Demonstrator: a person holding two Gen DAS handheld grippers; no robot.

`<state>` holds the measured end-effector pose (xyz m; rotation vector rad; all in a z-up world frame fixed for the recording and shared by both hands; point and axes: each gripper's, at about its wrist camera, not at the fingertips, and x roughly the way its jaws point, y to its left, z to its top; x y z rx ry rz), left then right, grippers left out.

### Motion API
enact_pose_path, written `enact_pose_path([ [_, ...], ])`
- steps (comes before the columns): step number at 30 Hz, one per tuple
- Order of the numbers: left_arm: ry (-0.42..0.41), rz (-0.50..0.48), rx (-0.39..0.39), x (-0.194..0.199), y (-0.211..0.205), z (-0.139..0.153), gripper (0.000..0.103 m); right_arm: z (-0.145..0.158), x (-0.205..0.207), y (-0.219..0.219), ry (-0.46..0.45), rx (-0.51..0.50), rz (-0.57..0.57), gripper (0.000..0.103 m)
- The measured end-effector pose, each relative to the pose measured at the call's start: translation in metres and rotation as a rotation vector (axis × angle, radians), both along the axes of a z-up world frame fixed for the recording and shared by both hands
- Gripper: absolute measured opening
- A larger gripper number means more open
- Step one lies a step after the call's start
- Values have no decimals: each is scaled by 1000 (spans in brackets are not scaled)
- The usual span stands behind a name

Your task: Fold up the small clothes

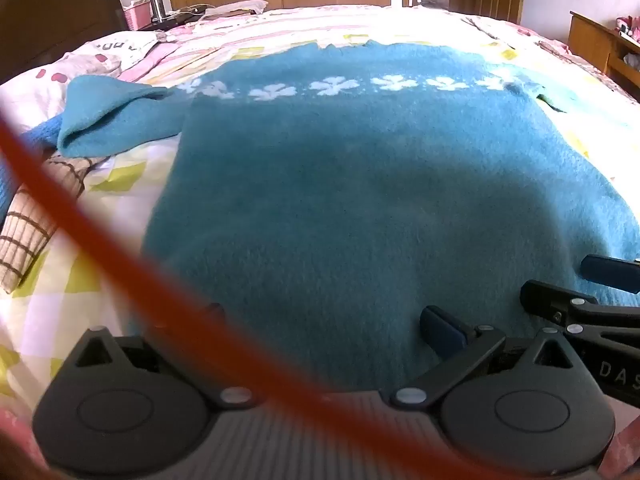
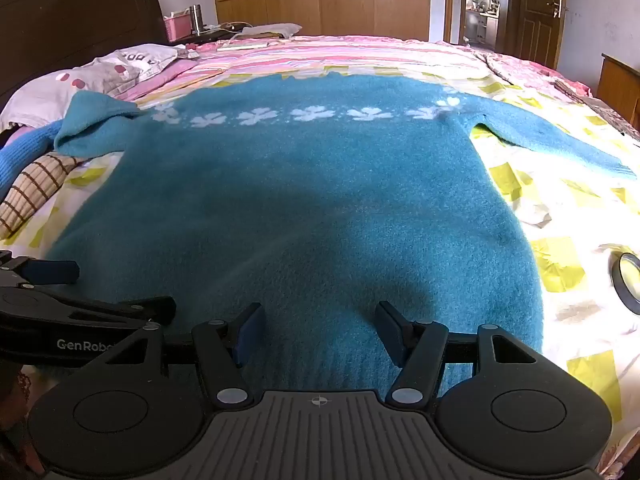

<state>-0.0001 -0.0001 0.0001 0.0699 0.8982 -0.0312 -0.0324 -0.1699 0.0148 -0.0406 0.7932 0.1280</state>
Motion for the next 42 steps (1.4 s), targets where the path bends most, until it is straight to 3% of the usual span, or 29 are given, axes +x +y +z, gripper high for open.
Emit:
enact_pose_path([
  [22, 45, 23, -63, 4, 5, -6, 103, 1, -2, 0, 0, 10, -1, 62],
  [42, -23, 32, -50, -9, 4, 4, 103, 11, -7, -3, -56, 11, -13, 62],
])
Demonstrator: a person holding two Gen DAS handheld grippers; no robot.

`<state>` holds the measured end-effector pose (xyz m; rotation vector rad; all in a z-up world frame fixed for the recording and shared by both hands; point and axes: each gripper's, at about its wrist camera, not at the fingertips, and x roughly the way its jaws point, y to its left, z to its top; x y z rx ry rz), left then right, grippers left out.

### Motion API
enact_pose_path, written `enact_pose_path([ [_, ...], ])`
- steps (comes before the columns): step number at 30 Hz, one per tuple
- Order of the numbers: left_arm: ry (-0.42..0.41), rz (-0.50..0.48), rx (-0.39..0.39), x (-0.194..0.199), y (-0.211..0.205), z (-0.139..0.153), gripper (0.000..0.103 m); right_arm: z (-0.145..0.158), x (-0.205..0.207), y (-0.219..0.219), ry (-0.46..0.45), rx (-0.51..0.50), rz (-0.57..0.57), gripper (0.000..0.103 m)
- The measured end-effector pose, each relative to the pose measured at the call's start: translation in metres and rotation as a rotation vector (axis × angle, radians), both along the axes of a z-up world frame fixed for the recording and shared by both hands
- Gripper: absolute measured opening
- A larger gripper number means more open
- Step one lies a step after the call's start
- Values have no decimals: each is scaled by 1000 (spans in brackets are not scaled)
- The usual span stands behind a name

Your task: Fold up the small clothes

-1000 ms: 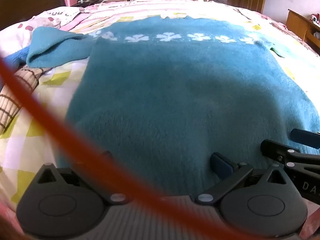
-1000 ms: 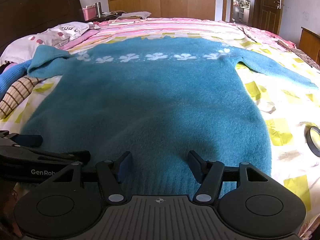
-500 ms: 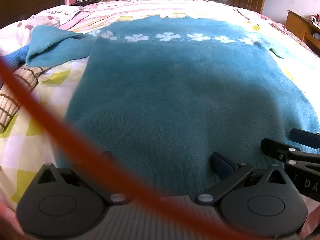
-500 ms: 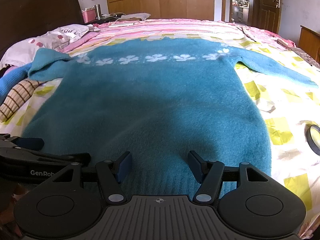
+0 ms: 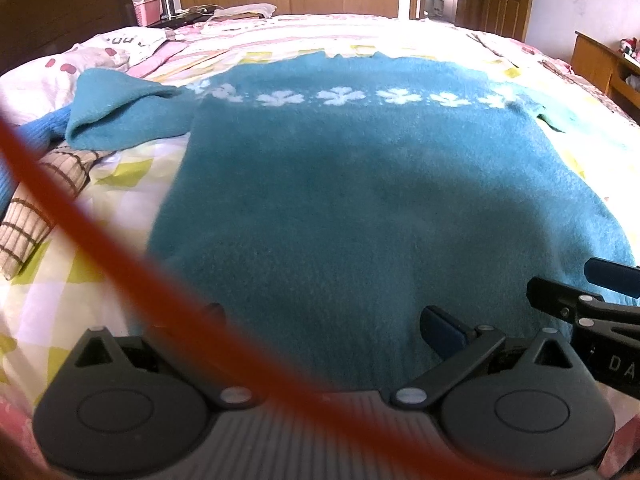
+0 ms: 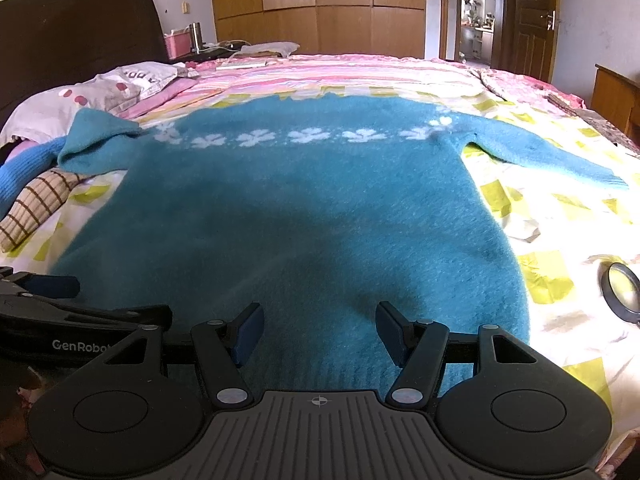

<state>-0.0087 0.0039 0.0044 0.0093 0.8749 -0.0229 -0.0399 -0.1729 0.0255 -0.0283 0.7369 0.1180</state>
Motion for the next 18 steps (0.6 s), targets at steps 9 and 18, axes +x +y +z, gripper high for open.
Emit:
enact_pose_path([
  [9, 7, 12, -8, 2, 2, 0, 103, 0, 0, -2, -1, 7, -6, 62],
  [18, 7, 20, -13, 4, 4, 2, 103, 1, 0, -3, 1, 13, -3, 62],
])
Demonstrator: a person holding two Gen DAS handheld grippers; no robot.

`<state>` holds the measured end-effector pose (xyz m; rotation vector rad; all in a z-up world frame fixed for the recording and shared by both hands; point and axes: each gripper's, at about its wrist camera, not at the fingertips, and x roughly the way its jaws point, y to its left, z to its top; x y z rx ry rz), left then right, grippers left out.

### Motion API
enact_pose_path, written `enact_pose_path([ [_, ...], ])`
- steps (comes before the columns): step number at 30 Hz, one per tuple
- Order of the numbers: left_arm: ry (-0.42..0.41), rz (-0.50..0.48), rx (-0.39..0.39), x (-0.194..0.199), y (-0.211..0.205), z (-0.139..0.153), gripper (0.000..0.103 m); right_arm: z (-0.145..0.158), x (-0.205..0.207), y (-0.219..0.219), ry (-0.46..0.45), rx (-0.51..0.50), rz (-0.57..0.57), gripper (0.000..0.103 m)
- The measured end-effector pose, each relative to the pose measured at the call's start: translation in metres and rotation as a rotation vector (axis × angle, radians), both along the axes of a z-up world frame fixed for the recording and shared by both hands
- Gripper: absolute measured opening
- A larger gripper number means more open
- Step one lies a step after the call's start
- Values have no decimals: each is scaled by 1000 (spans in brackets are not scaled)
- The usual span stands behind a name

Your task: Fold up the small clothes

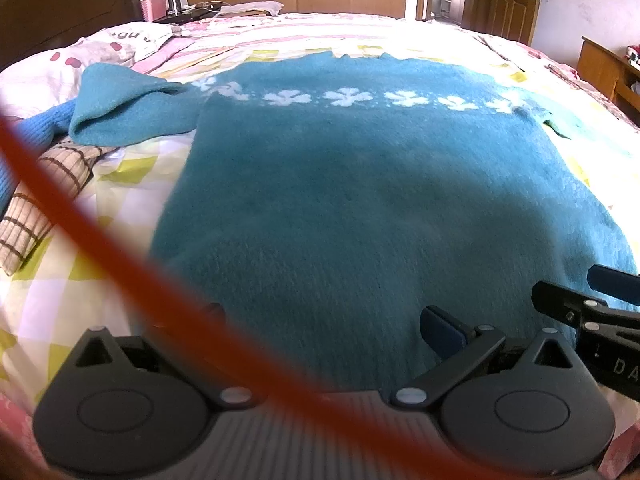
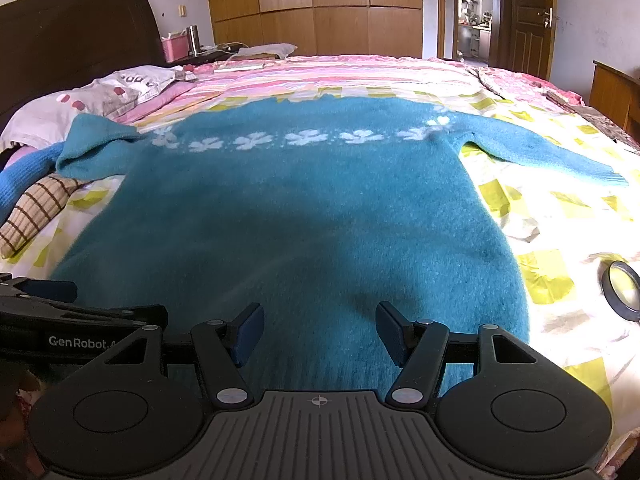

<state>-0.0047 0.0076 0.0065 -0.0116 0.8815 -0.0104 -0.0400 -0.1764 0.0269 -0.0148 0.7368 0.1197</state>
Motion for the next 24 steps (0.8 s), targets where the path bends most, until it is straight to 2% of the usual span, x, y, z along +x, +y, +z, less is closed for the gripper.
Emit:
enact_pose_path([
  [24, -72, -18, 34, 0, -7, 17, 103, 9, 4, -12, -29, 20, -38, 62],
])
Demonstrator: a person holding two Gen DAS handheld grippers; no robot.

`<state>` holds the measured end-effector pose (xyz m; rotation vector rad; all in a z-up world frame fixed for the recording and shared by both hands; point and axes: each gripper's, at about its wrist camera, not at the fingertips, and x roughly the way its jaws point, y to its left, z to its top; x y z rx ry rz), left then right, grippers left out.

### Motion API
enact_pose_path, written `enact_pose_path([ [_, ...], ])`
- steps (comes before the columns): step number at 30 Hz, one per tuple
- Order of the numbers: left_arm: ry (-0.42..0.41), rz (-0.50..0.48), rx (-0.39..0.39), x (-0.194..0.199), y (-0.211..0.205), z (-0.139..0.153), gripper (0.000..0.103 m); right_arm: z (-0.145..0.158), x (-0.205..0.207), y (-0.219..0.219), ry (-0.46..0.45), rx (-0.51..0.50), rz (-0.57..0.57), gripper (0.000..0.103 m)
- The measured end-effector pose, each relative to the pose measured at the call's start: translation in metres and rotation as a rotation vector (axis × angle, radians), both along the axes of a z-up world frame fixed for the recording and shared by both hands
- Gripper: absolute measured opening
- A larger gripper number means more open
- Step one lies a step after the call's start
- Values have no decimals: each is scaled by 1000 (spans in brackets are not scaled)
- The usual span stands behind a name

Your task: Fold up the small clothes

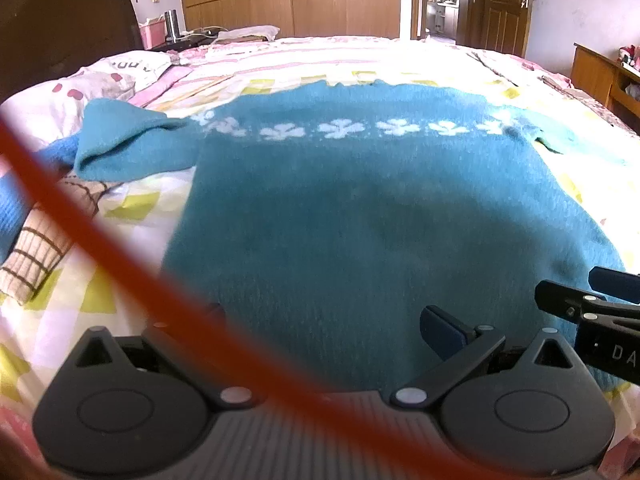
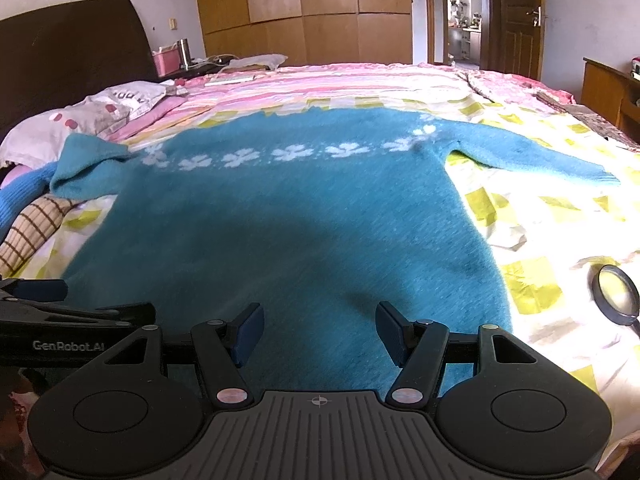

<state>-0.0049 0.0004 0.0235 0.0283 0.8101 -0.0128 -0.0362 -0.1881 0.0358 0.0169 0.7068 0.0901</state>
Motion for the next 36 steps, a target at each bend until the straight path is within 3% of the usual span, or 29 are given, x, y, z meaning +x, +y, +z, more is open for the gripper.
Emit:
enact_pose_path([
  [36, -15, -35, 43, 25, -27, 10, 103, 18, 22, -19, -76, -11, -51, 62],
])
